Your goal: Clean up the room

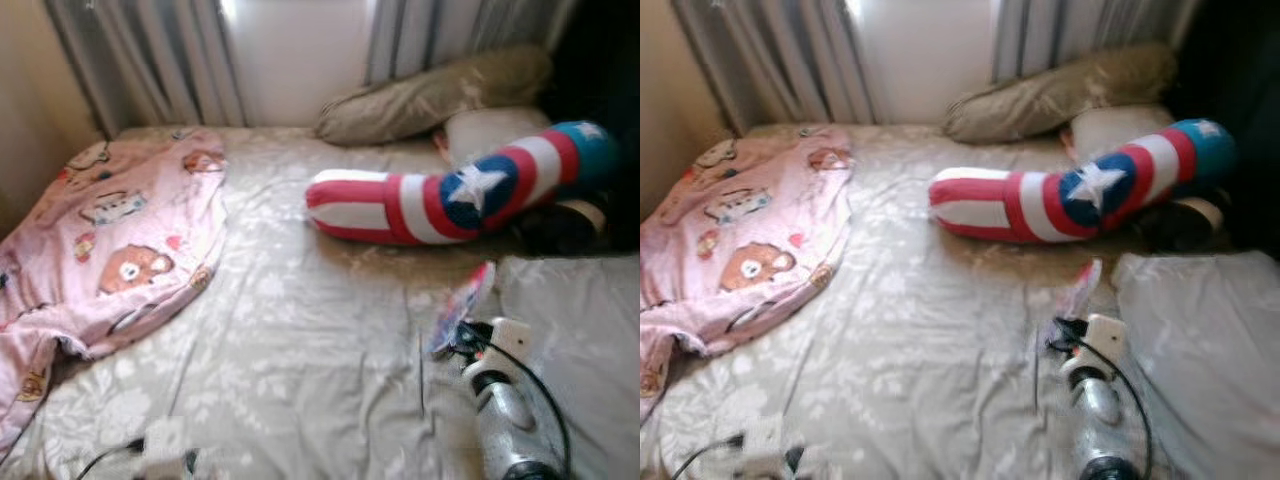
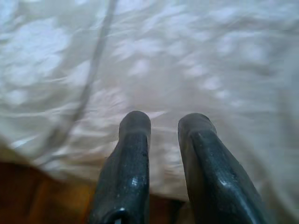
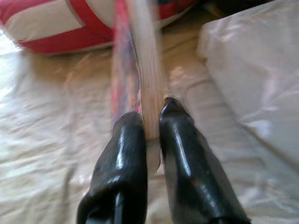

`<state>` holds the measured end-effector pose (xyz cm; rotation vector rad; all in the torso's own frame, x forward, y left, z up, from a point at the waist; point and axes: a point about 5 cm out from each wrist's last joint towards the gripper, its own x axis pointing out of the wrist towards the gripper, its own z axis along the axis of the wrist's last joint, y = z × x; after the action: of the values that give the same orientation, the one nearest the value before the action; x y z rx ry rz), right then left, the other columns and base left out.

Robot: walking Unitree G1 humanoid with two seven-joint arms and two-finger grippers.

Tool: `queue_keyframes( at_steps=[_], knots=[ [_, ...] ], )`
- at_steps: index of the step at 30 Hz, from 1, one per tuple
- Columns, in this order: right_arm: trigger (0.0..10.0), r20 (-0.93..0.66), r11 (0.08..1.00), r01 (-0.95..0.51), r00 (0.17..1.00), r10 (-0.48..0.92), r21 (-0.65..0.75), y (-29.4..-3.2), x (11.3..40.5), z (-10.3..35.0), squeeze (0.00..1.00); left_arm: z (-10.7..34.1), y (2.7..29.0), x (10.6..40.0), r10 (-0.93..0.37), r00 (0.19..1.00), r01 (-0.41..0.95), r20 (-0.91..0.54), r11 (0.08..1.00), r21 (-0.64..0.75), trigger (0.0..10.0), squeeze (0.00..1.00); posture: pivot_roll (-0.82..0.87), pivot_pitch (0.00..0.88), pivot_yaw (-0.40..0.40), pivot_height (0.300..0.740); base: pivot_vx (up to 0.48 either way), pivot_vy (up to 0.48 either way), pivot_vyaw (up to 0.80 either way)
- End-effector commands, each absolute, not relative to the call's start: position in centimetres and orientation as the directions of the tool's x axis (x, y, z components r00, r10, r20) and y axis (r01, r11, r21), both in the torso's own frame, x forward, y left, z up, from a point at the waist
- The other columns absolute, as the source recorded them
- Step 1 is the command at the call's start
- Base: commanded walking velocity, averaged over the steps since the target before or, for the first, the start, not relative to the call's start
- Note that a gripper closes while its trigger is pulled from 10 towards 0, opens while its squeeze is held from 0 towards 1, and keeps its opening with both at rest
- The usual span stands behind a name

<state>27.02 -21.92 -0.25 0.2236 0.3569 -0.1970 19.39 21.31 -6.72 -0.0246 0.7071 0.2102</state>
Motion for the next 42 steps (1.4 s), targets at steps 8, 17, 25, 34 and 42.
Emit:
queue_keyframes(
  at_steps=[8, 17, 25, 34, 42],
  knots=[
    [10.0, -0.34, 0.963, 0.171, 0.936, -0.093, 0.208, -20.5, 28.0, 0.4, 0.0, -7.4, 22.2, 17.8, 0.209, 0.7, -0.214, -0.683, 0.974, 0.078, 10.0, 0.0, 0.04, 0.0, -0.001, 0.74, 0.0, 0.0, 0.0],
    [10.0, -0.373, 0.968, 0.139, 0.926, -0.053, 0.208, -20.0, 27.7, -0.2, 0.0, -7.4, 22.1, 17.8, 0.206, 0.701, -0.209, -0.683, 0.975, 0.079, 10.0, 0.0, 0.03, 0.0, 0.003, 0.74, 0.0, -0.171, 0.0],
    [10.0, -0.37, 0.967, 0.115, 0.929, -0.024, 0.226, -19.7, 27.7, -0.2, 0.0, -7.6, 21.8, 17.6, 0.197, 0.697, -0.205, -0.69, 0.976, 0.072, 10.0, 0.0, 0.02, 0.0, 0.007, 0.74, 0.0, 0.0, 0.0],
    [10.0, -0.349, 0.975, 0.094, 0.937, -0.019, 0.201, -19.5, 27.8, 0.1, 0.0, -7.5, 21.8, 17.7, 0.195, 0.702, -0.204, -0.684, 0.976, 0.069, 10.0, 0.0, 0.02, 0.0, 0.009, 0.74, 0.0, 0.0, 0.0],
    [10.0, -0.329, 0.976, 0.048, 0.944, 0.025, 0.21, -19.0, 27.9, 0.3, 0.0, -5.6, 22.4, 20.4, 0.238, 0.788, -0.264, -0.567, 0.964, 0.038, 10.0, 0.0, 0.02, 0.0, 0.007, 0.74, 0.0, 0.0, 0.0]
  ],
)
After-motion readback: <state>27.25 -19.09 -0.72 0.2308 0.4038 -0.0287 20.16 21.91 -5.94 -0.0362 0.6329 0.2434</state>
